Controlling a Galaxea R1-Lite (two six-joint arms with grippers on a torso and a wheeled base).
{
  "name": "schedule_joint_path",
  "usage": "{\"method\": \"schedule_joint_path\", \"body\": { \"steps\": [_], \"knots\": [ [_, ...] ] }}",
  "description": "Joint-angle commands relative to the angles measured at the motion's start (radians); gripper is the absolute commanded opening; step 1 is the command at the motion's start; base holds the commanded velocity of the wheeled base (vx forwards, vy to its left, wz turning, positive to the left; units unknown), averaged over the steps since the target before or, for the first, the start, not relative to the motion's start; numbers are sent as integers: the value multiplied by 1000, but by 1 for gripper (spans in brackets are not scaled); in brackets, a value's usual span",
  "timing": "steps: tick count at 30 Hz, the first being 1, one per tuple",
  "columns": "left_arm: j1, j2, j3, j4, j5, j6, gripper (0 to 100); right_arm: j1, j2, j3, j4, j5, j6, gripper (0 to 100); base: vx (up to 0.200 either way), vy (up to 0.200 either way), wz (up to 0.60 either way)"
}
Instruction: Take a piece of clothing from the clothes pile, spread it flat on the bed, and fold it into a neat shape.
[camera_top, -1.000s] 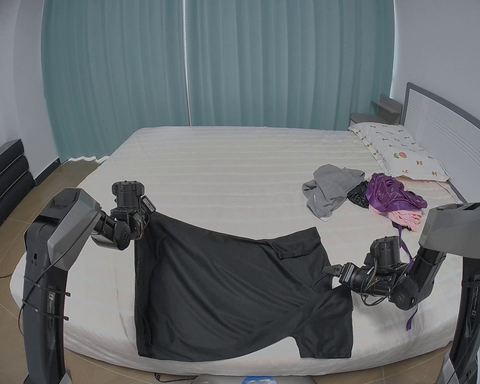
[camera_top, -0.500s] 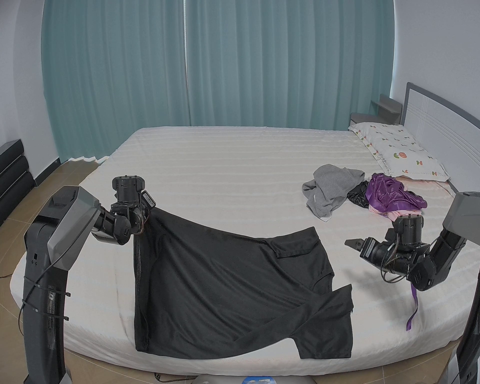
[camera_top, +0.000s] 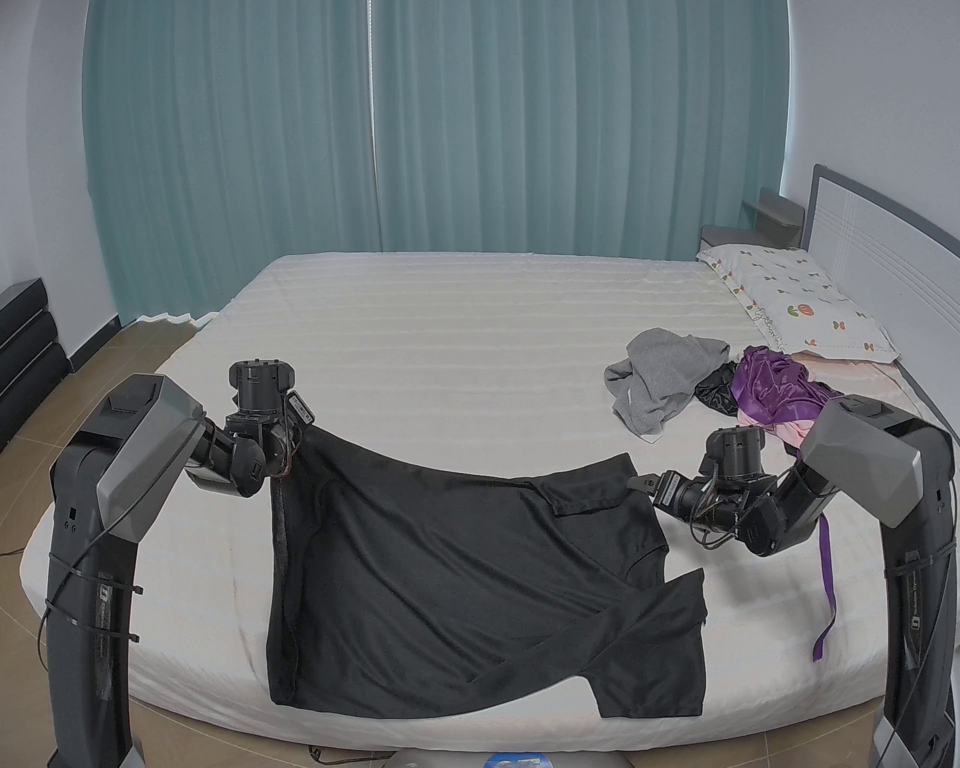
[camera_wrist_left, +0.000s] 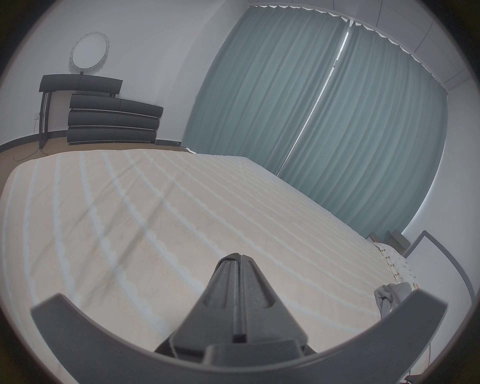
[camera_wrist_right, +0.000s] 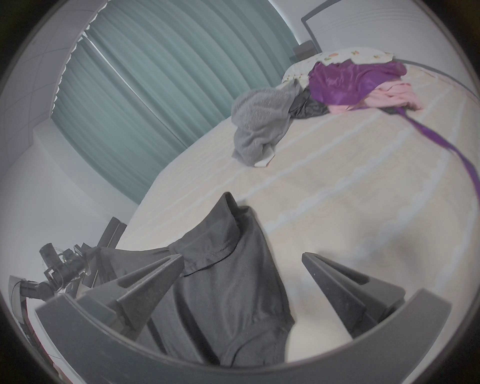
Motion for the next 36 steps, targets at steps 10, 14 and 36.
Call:
{"method": "schedule_joint_path", "body": {
  "steps": [10, 14, 36],
  "knots": [
    [-8, 3, 34, -5, 2, -15, 0, 53, 166, -321, 204, -22, -9, 100, 0, 0, 0],
    [-12, -2, 32, -2, 2, -15, 0, 49, 189, -367, 246, -65, -58, 100, 0, 0, 0],
    [-3, 11, 12, -4, 14, -11, 0, 30, 175, -393, 234, -85, -39, 0, 0, 0, 0]
  ]
}}
